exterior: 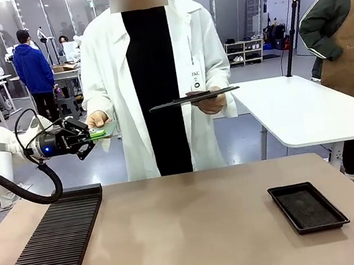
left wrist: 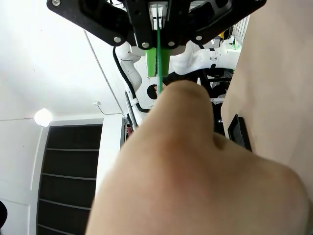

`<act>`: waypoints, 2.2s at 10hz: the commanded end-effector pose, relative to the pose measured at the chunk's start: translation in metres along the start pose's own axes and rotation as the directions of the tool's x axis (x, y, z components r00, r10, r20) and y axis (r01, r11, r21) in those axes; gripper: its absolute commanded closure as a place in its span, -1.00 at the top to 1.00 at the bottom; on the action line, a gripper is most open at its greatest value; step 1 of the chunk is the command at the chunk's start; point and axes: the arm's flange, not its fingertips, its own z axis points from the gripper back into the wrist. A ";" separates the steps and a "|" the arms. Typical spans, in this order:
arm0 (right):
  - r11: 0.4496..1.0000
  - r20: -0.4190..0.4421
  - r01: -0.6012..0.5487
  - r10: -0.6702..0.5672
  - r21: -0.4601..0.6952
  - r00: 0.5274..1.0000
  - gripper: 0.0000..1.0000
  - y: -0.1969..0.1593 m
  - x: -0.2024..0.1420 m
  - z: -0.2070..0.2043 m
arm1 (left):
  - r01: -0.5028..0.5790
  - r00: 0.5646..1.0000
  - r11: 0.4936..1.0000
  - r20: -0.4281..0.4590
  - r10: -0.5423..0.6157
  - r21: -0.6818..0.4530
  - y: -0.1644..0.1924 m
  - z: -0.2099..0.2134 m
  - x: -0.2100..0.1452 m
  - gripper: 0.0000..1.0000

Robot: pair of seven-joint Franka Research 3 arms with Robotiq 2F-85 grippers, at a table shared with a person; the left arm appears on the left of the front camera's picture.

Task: Inspect the PCB.
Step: Release the Blank PCB you were holding.

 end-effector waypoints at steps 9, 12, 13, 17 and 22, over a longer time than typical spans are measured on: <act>1.000 0.013 -0.021 0.021 0.012 1.000 1.00 0.000 0.001 0.001 | 0.000 1.000 1.000 -0.001 0.000 -0.001 0.000 -0.001 0.000 -0.33; 1.000 0.013 -0.021 0.021 0.012 1.000 1.00 0.000 0.001 0.001 | 0.003 1.000 0.999 -0.028 -0.002 0.035 -0.003 -0.002 0.001 0.12; 1.000 0.013 -0.021 0.021 0.012 1.000 1.00 0.000 0.001 0.001 | 0.004 0.999 0.999 -0.039 -0.002 0.048 -0.003 0.000 0.000 0.66; 1.000 0.013 -0.021 0.021 0.012 1.000 1.00 0.000 0.001 0.001 | -0.012 0.999 0.998 -0.044 0.015 0.058 -0.003 0.002 0.000 1.00; 1.000 0.013 -0.021 0.021 0.012 1.000 1.00 0.000 0.001 0.001 | 0.005 0.998 0.995 -0.061 0.001 0.099 0.004 0.004 -0.009 1.00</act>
